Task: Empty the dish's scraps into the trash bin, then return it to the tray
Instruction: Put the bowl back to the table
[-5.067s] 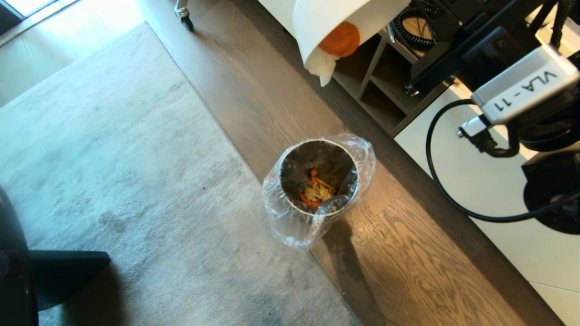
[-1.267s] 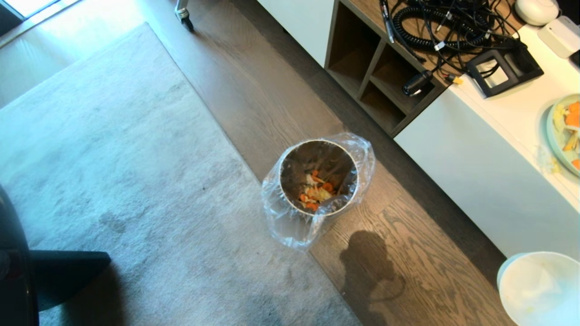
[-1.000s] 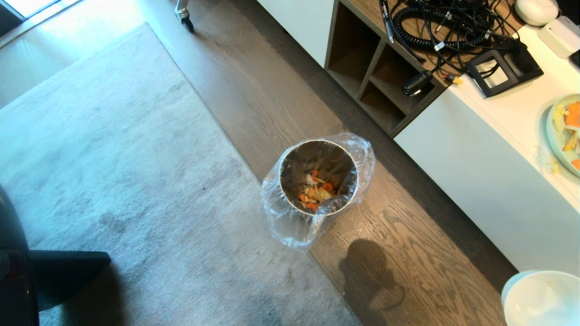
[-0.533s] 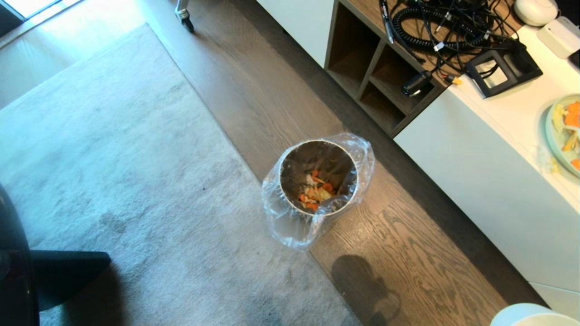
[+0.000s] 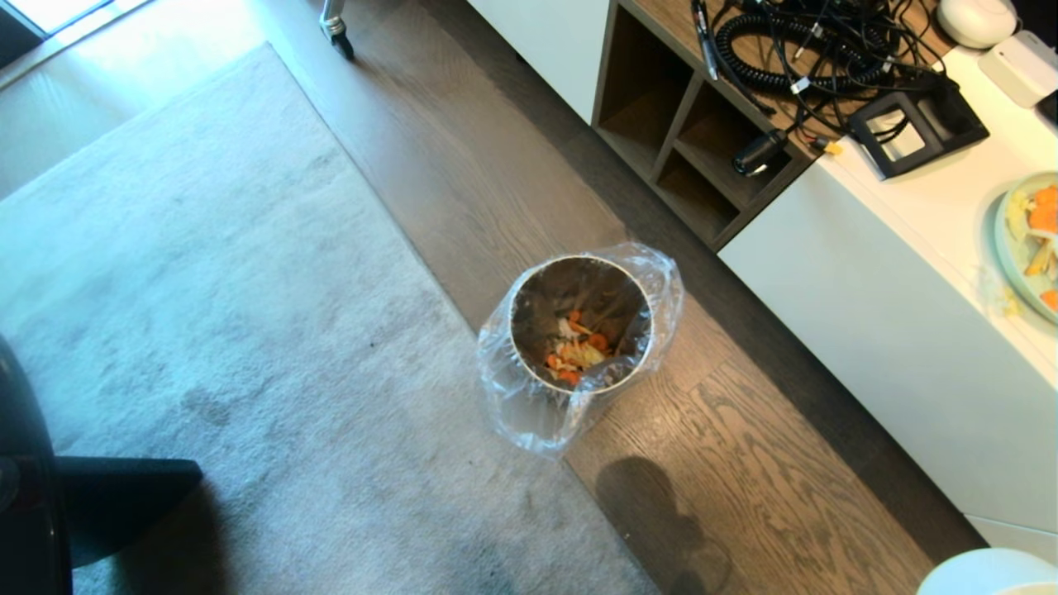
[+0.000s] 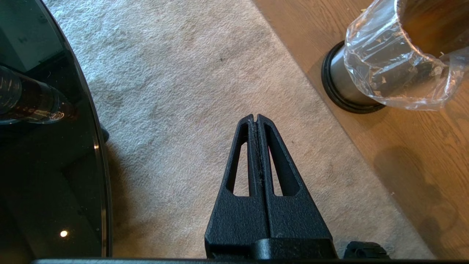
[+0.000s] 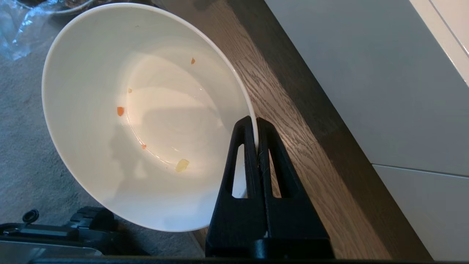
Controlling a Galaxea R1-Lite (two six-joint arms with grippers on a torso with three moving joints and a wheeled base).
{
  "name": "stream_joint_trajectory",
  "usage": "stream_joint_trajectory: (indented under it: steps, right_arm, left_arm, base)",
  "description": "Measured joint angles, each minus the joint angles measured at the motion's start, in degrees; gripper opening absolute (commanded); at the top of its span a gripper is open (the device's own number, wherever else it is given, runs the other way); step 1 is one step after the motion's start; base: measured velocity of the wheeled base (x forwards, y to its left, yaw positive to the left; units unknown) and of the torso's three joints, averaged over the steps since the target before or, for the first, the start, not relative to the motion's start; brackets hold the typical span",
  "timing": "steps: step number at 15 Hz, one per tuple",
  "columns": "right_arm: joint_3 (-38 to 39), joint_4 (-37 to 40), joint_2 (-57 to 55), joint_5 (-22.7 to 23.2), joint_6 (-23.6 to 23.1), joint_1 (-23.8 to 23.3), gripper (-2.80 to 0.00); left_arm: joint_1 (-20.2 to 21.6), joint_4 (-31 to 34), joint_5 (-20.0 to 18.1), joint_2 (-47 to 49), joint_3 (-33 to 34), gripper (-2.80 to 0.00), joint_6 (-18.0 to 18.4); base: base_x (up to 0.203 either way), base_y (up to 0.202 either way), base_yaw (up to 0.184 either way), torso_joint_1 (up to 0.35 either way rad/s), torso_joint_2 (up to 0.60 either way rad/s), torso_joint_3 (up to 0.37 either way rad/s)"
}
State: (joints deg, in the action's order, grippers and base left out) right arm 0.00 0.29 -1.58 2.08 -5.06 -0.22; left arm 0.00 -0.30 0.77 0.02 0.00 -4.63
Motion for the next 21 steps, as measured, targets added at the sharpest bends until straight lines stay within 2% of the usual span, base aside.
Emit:
stream_joint_trajectory:
  steps: [3,21]
  right_arm:
    - [0.0,-0.07,1.29,-0.15,1.32,0.04,-2.8]
    - [0.0,-0.13,1.77,-0.18,1.4,0.11,-2.8]
  left_arm:
    - [0.0,-0.02,-0.01,0.0,0.0,-2.8,0.04]
    - [0.0,-0.02,-0.02,0.0,0.0,-2.8,0.03]
  base:
    - [0.0,0.0,0.0,0.0,0.0,0.0]
    - [0.0,0.0,0.0,0.0,0.0,0.0]
